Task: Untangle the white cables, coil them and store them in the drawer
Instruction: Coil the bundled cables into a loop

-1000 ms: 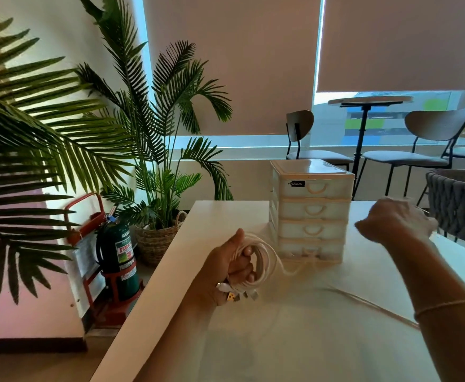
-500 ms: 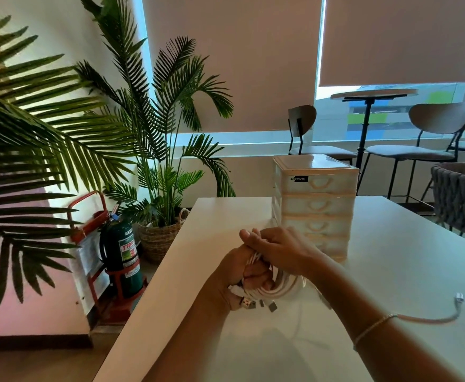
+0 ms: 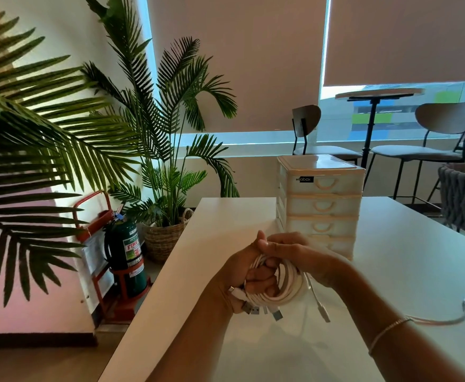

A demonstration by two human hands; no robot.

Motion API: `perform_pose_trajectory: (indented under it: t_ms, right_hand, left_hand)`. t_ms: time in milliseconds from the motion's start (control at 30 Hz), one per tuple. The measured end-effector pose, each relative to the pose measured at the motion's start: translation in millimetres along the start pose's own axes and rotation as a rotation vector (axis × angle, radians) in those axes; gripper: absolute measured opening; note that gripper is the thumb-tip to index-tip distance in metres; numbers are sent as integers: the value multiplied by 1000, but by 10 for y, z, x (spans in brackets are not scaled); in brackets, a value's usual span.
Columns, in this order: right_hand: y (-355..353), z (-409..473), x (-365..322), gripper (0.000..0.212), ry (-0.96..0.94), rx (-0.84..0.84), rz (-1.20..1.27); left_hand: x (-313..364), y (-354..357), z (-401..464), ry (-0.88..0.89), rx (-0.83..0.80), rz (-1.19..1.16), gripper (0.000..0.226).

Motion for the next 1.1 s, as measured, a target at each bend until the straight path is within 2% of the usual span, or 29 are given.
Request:
perform_pose_trajectory:
  t_ms: [33,100,167,333,433,500,633,733,833,933,1000,1100]
  right_hand:
    - [-10,-4,15,49,7,6,-2]
    - [-11,-11,39,64,6,21,-3]
    - [7,-14,55,77,-6,27,1]
    - [-52,-14,24,89,5,109,-117]
    - [-140,-24,-21,70,13,209,-296]
    - [-166,-56,-36,63,13,243,-312]
    - [-185,-128,35,67,36,218,-134]
    - [-207,-172,97,56,36,184,28]
    - [-169,-187,105,45,0,151,85]
    - [-19,-150,130,38,6,44,236]
    - [11,-128,165,36,44,12,317]
    - [-25,-110,230,36,70,10,408]
  left_hand:
    - [12,31,4,5,-26,-3,47]
    - [24,54,9,20,-33,5,47]
    - [23,21,8,35,8,34,50]
    - [61,-65,5,72,94,42,50]
    - [93,-171,-36,109,171,-16,48]
    - [94,-216,-72,119,210,-38,45]
    - [139,-195,-91,123,219,-20,45]
    - [178,-174,-97,146,195,-31,43]
    - [180,-188,-110,174,225,-37,42]
    - [192,-227,-141,186,259,-43,45]
    - [178,-210,-143,169,230,-54,46]
    - [156,-95,-105,139,139,13,35]
Point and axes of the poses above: each hand's wrist, its own z-axis towards the middle knuckle, its own y-axis out of the palm, x = y × z, the point moved 10 cm from there along z, towards the middle knuckle, and after that the axes turned 4 degrees about -z, right-handed, at the moved point
